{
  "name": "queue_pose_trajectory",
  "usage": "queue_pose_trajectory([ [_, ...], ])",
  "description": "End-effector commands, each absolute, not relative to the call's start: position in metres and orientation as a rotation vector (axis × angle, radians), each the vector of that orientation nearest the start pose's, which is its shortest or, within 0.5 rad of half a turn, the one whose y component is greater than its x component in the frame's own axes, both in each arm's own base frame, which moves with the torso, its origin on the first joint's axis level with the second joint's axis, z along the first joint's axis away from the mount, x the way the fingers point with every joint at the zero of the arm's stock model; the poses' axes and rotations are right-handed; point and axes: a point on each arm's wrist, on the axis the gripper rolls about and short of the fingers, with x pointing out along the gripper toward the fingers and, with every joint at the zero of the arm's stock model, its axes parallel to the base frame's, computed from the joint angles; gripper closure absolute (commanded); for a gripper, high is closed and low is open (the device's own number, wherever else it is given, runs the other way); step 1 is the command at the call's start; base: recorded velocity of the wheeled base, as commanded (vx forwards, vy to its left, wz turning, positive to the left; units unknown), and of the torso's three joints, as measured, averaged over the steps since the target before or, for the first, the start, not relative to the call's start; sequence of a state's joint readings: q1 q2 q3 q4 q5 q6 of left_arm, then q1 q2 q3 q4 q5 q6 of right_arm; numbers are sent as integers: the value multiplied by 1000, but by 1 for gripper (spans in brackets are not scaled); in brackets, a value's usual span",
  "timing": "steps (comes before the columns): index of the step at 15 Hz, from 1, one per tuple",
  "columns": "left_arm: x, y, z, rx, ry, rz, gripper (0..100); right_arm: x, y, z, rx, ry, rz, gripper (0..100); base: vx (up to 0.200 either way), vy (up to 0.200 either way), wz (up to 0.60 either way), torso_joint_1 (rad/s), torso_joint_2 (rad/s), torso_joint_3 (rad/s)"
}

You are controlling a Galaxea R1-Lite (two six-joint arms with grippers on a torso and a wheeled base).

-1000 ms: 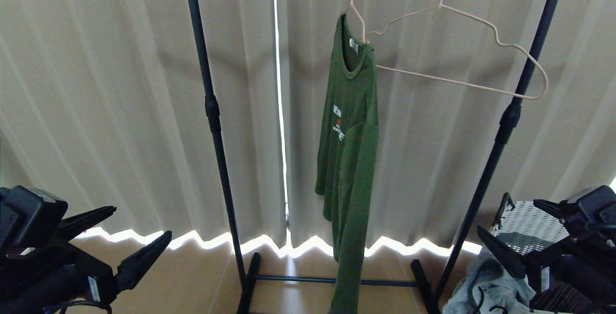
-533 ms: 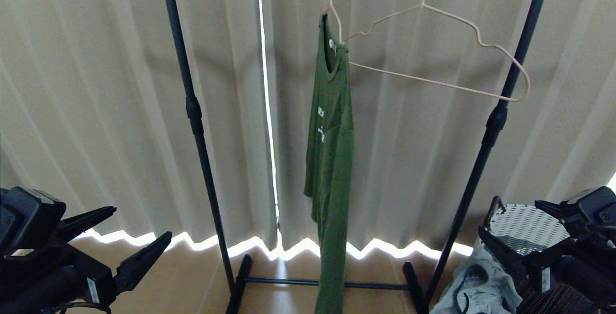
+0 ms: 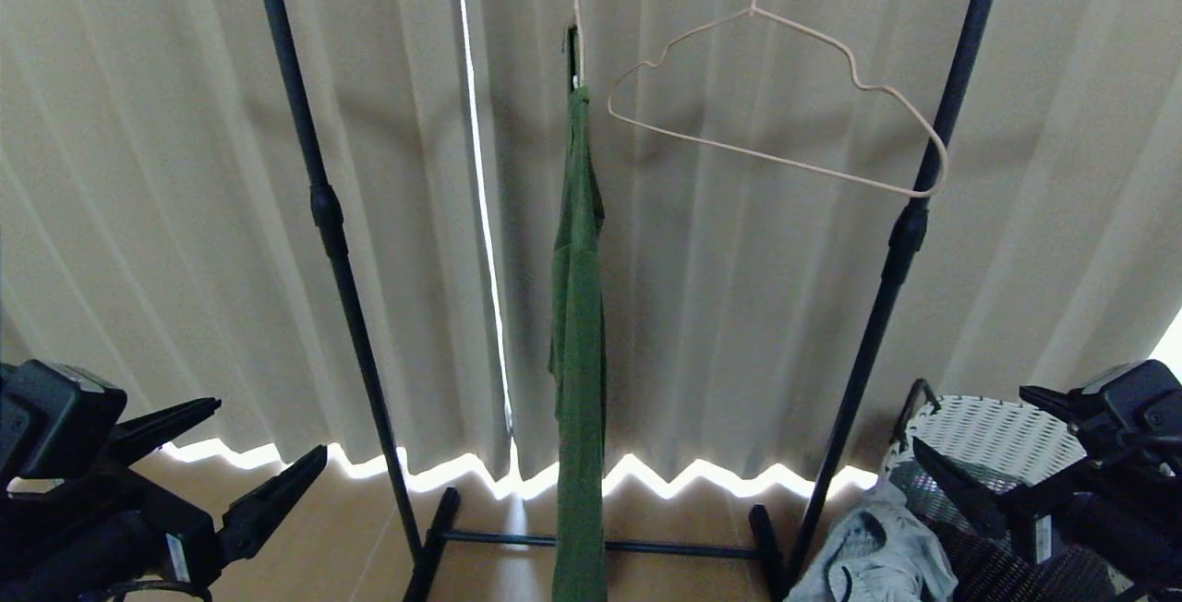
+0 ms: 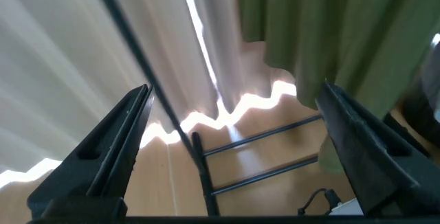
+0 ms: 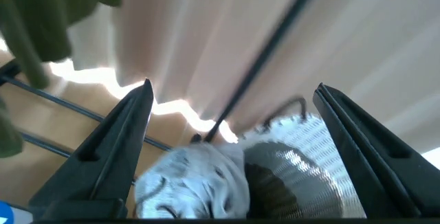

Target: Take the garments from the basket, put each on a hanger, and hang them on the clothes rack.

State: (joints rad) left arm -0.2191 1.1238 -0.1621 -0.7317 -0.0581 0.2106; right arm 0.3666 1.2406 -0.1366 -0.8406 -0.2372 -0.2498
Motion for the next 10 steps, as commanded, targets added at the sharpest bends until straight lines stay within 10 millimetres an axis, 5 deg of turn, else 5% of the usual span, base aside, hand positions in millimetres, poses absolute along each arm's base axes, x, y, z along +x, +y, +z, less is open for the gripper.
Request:
queue_pose_trajectory([
  [1, 129, -30, 147, 228, 202, -300, 0, 138, 48, 132, -329, 246, 165, 0, 0, 0, 0, 0, 0, 0],
  [4, 129, -30, 150, 227, 187, -294, 0, 137, 47, 119, -351, 315, 172, 0, 0, 0, 0, 0, 0, 0],
  [10, 127, -30, 152, 229, 171, -296, 0, 177, 35, 101, -633, 490, 128, 0, 0, 0, 0, 0, 0, 0],
])
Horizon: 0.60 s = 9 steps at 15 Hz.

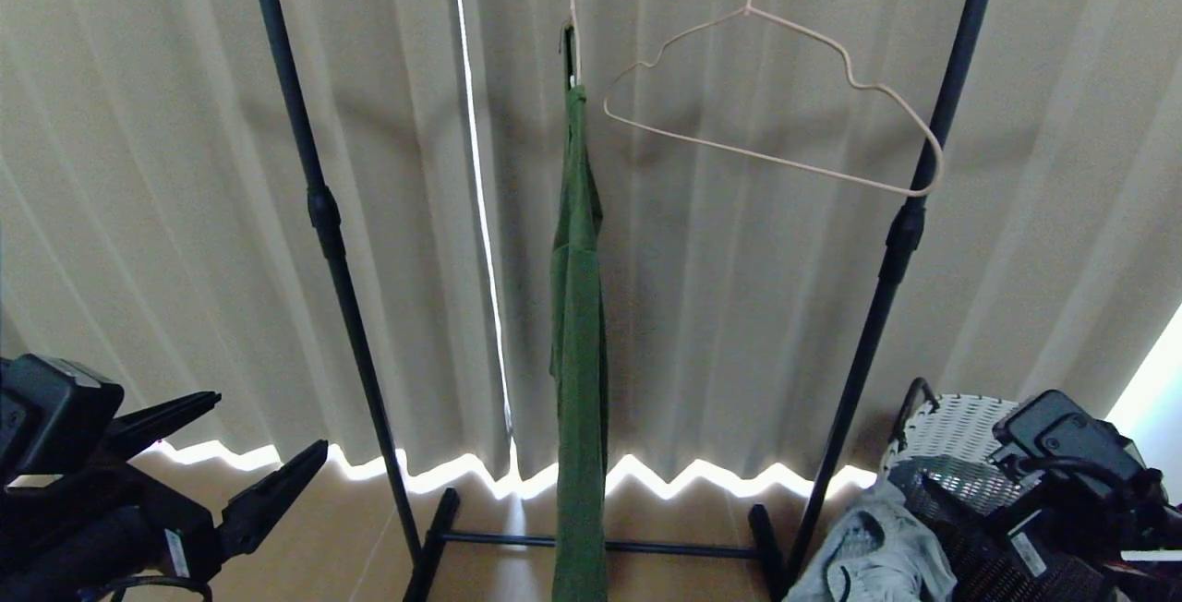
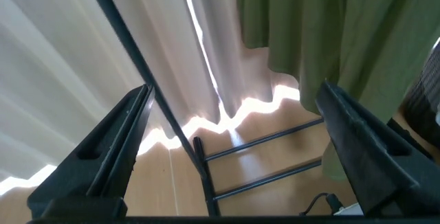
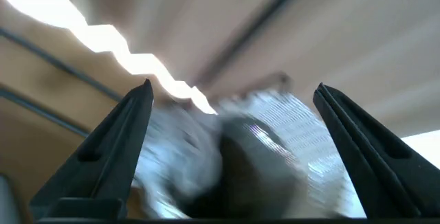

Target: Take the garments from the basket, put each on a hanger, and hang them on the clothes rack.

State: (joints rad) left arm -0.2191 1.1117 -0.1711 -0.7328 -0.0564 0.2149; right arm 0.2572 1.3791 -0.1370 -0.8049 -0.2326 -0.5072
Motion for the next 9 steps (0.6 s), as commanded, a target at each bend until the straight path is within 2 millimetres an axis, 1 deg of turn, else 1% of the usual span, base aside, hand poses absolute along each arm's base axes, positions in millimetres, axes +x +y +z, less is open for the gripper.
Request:
queue_pose_trajectory([
  [1, 126, -29, 153, 228, 163, -295, 0, 183, 37, 100, -638, 523, 138, 0, 0, 0, 0, 0, 0, 0],
  [3, 122, -29, 155, 225, 143, -294, 0, 191, 41, 96, -609, 616, 169, 0, 0, 0, 0, 0, 0, 0],
  [5, 121, -28, 155, 225, 143, -294, 0, 198, 57, 89, -485, 729, 225, 0, 0, 0, 0, 0, 0, 0],
  [6, 122, -28, 155, 225, 145, -295, 0, 201, 62, 86, -434, 787, 233, 0, 0, 0, 0, 0, 0, 0],
  [7, 122, -29, 155, 226, 146, -295, 0, 206, 64, 81, -412, 836, 235, 0, 0, 0, 0, 0, 0, 0],
  [9, 122, -29, 154, 226, 148, -295, 0, 213, 66, 68, -422, 890, 231, 0, 0, 0, 0, 0, 0, 0],
])
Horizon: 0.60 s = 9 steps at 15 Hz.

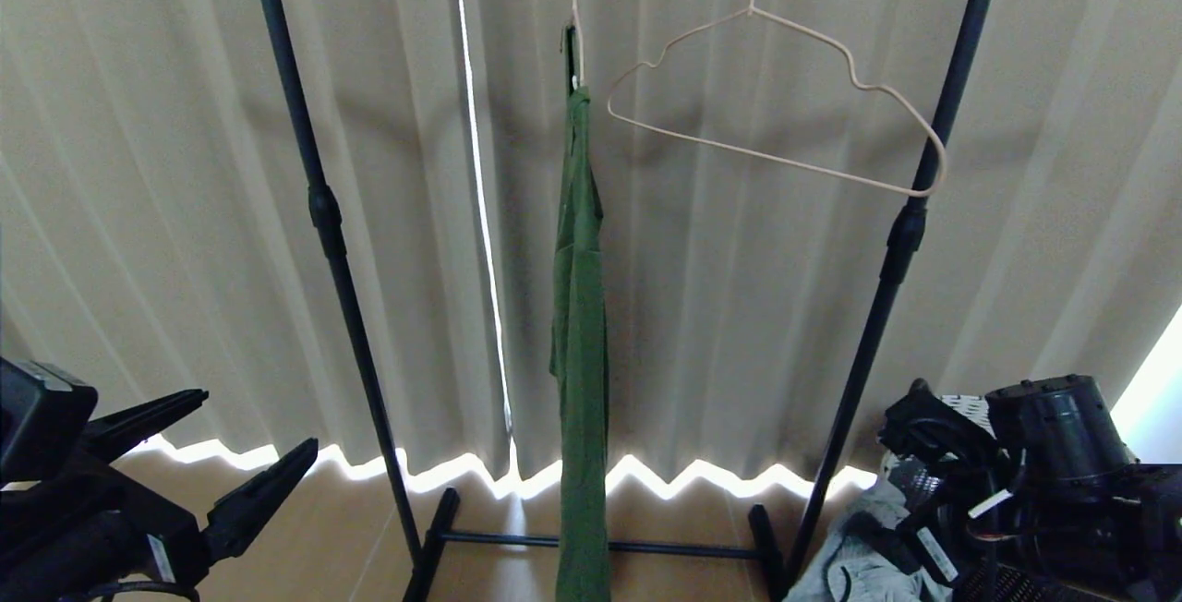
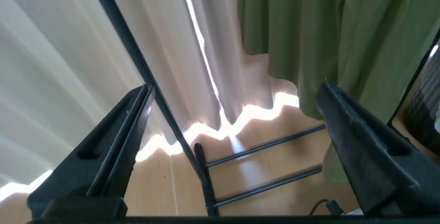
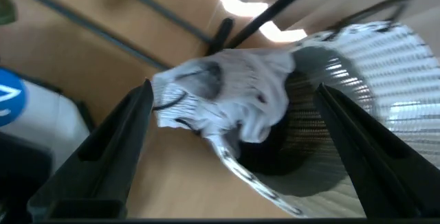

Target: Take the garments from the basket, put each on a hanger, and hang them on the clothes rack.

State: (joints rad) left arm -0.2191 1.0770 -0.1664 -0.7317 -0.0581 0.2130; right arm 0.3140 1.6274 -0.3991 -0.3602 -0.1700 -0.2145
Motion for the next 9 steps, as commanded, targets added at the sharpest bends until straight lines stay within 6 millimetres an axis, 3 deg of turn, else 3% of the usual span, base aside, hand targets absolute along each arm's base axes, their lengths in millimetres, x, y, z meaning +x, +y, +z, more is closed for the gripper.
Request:
queue_pose_trajectory([
  [1, 122, -29, 154, 226, 151, -295, 0, 215, 67, 64, -429, 908, 227, 0, 0, 0, 0, 0, 0, 0],
  [5, 125, -35, 149, 230, 184, -340, 0, 218, 65, 54, -451, 955, 208, 0, 0, 0, 0, 0, 0, 0],
  [9, 125, -35, 150, 228, 179, -344, 0, 239, 57, 43, -468, 995, 100, 0, 0, 0, 0, 0, 0, 0],
])
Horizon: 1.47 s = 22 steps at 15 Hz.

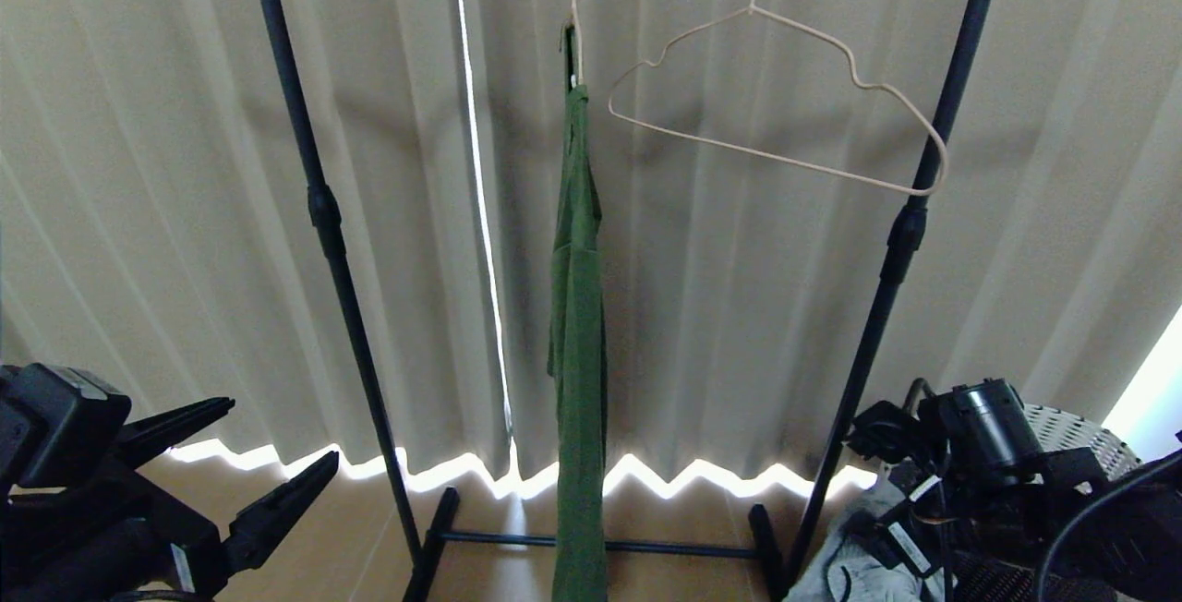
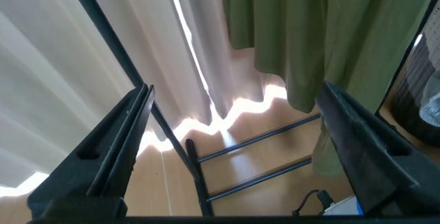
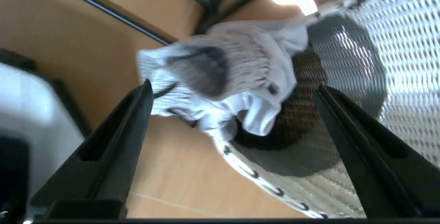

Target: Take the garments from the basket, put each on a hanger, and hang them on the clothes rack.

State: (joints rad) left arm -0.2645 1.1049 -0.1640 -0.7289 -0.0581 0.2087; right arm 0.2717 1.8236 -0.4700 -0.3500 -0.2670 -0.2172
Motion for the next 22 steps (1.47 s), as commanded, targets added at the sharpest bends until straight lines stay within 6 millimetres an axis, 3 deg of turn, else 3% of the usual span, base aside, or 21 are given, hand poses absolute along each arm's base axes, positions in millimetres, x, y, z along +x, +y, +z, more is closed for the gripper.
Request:
queue_pose_trajectory([
  [1, 125, -35, 150, 228, 179, -344, 0, 240, 56, 42, -467, 1000, 96, 0, 0, 0, 0, 0, 0, 0],
  [19, 122, -34, 152, 226, 162, -341, 0, 279, 43, 7, -501, 1055, -38, 0, 0, 0, 0, 0, 0, 0],
  [20, 122, -34, 153, 226, 156, -340, 0, 279, 43, 8, -500, 1052, -39, 100, 0, 0, 0, 0, 0, 0],
  [22, 122, -34, 153, 226, 154, -338, 0, 278, 42, 10, -497, 1046, -41, 100, 0, 0, 0, 0, 0, 0],
])
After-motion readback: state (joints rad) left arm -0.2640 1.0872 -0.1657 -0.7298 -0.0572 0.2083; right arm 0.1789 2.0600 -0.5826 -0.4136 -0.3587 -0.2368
